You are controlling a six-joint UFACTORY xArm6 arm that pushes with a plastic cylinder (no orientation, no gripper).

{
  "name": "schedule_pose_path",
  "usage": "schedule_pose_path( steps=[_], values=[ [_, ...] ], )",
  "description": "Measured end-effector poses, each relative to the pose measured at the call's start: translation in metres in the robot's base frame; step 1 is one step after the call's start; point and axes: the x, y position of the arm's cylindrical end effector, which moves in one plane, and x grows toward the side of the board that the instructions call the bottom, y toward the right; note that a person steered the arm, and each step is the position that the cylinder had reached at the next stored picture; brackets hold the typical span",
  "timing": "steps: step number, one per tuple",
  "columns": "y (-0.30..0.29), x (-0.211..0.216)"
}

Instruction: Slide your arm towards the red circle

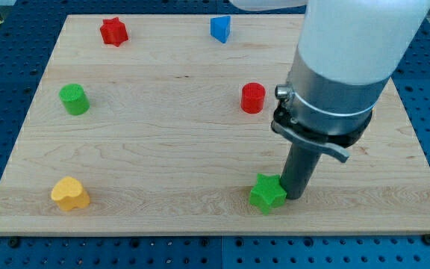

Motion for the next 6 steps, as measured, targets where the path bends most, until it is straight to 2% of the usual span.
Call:
schedule_pose_path(
  steps=[2,3,4,5,6],
  values=[
    [-0.02,-0.005],
    [0.025,-0.005],
    [0.032,-0.005],
    [0.022,-0.016],
    [-0.02,-0.054]
  ],
)
